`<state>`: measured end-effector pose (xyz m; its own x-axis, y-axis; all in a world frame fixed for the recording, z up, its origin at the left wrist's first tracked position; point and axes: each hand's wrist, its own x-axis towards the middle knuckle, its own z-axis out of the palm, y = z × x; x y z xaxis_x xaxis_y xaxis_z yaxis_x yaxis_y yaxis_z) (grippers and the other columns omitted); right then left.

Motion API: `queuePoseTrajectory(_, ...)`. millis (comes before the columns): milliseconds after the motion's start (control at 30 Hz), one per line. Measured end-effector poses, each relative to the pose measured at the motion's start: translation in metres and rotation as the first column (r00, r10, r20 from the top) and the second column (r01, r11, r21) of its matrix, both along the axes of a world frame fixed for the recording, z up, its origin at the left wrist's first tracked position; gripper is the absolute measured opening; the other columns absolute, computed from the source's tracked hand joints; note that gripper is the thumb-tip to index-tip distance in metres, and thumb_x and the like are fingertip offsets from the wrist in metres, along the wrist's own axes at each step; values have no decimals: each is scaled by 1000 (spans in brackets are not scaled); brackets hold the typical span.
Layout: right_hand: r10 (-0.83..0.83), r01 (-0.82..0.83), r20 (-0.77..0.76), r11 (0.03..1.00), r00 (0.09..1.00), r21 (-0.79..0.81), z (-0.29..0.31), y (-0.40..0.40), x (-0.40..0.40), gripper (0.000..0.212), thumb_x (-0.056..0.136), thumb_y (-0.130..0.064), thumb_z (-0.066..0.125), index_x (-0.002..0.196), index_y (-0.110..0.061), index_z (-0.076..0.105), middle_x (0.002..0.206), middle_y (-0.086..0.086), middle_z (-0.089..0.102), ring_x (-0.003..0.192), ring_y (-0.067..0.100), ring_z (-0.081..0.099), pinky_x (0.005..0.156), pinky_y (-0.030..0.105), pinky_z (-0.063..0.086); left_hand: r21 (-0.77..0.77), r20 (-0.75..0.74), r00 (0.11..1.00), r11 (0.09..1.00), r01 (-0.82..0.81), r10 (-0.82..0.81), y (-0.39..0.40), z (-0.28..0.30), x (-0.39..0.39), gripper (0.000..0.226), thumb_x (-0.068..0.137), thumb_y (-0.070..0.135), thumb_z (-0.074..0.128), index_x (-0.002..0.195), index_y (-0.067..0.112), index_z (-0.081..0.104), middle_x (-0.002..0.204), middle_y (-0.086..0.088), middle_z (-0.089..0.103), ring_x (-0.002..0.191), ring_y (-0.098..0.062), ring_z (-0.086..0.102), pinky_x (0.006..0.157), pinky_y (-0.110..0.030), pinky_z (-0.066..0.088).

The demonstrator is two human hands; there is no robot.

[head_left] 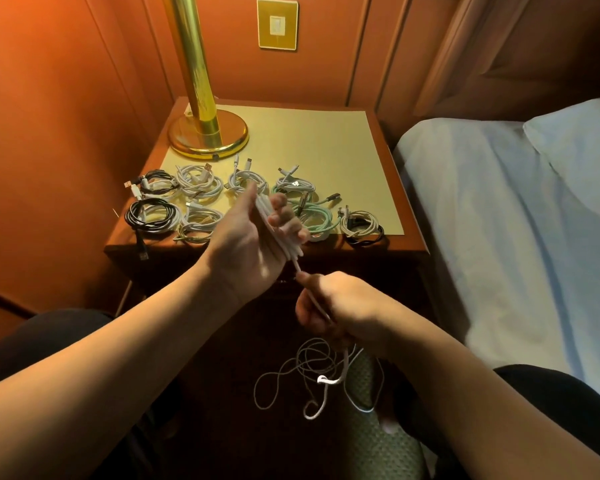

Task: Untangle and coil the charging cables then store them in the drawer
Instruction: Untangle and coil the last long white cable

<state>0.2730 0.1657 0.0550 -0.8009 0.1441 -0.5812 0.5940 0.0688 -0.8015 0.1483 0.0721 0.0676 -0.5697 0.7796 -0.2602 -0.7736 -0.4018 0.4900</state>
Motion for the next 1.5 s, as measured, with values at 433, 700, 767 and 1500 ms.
queuePoseTrajectory(433,243,-57,-454,921,857,384,21,2,23,49,98,-39,43,59,-17,62,52,-1,52,53,10,49,59,30,38,-437,-790,552,876,-201,-267,-8,-19,-7,59,110,46,27,79,9,62,64,-10,57,61,-26,55,68,-37,46)
queuePoseTrajectory(700,328,329,-672,679,664,657,13,28,13,27,109,-29,49,83,-26,55,66,-16,48,58,9,50,56,12,33,-474,-758,466,877,87,-456,-6,-9,12,68,109,46,26,60,9,54,53,-8,40,46,-22,39,50,-32,41)
queuePoseTrajectory(767,262,360,-687,696,678,621,6,36,9,34,109,-36,49,83,-16,57,65,-7,53,55,15,51,52,16,34,-483,-700,513,859,171,-496,-4,-9,18,66,105,55,25,64,10,51,53,-5,35,44,-20,35,49,-31,37)
queuePoseTrajectory(1500,154,-157,36,974,987,165,1,5,-3,56,109,-34,36,69,-7,66,49,0,50,41,14,45,46,24,38,-146,-52,998,989,-34,27,1,-15,0,39,107,31,42,70,20,43,63,5,31,51,-11,36,57,-27,42)
